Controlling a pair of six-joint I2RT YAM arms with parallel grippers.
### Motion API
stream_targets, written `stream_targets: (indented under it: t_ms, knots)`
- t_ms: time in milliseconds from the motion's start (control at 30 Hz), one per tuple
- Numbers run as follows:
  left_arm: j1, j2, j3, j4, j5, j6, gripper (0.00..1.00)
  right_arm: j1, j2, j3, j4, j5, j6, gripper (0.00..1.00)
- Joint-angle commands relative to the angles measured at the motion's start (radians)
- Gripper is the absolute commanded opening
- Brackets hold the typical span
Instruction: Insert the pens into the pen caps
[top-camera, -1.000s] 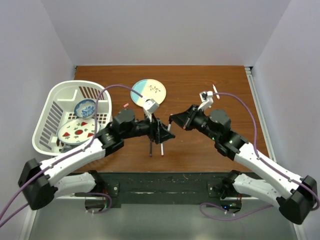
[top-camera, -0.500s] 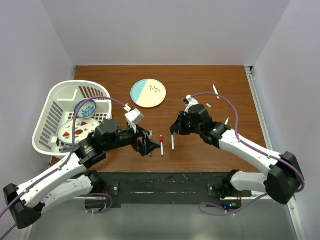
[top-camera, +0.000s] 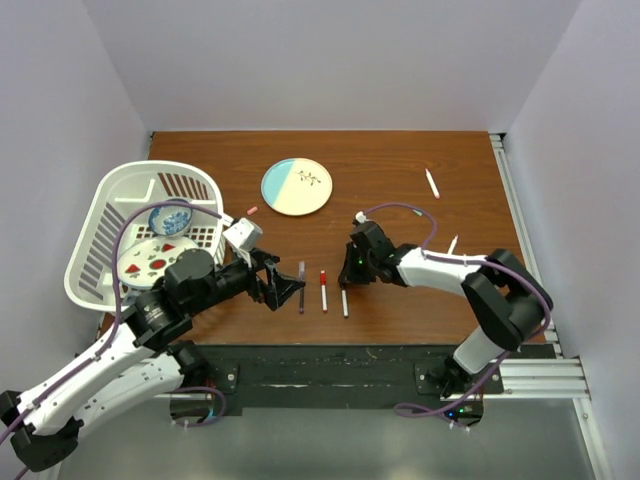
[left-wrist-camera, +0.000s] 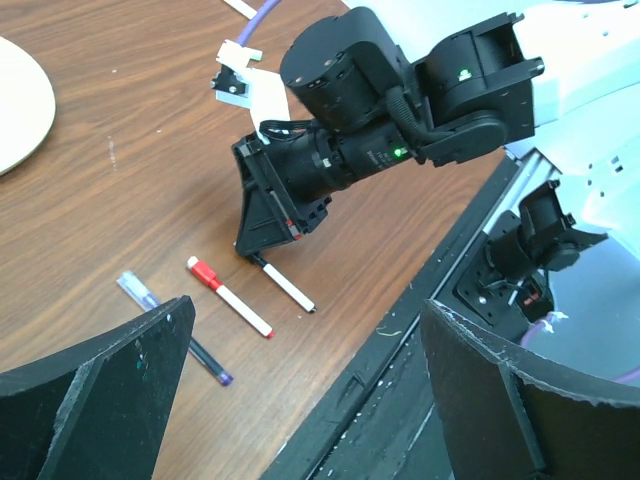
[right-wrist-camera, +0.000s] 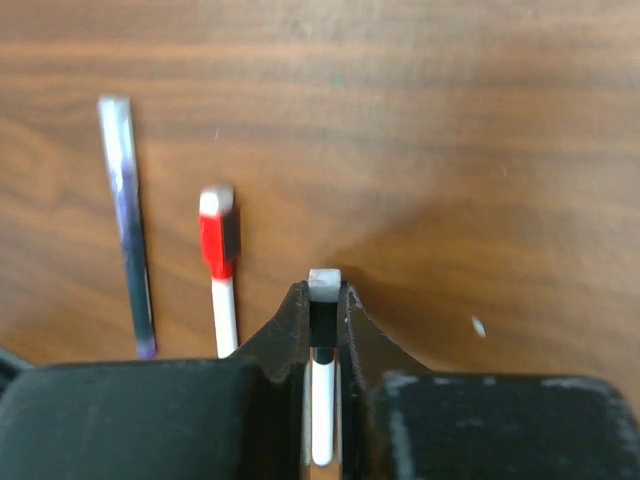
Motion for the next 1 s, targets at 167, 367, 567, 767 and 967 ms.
stream_targets:
  t_ms: [167, 367, 567, 767, 967]
  knots:
    - [0.000, -0.049, -0.001, 0.002, -0.076, 0.015, 1.00, -0.019, -0.002, 0.154, -0.132, 0.225, -0.033, 0.43]
    - [0.000, -0.072, -0.002, -0.013, -0.093, 0.016, 1.00, -0.215, -0.002, 0.251, -0.324, 0.424, -0.151, 0.50]
    - [0.002, -0.085, -0.007, -0.021, -0.102, 0.020, 1.00, -0.443, 0.021, 0.251, -0.400, 0.490, -0.220, 0.49]
    - [0.002, -0.085, -0.010, -0.027, -0.100, 0.023, 1.00, -0.583, 0.091, 0.262, -0.394, 0.460, -0.285, 0.47]
    - [0.002, -0.087, -0.010, -0.028, -0.105, 0.023, 1.00, -0.660, 0.179, 0.291, -0.377, 0.422, -0.334, 0.45]
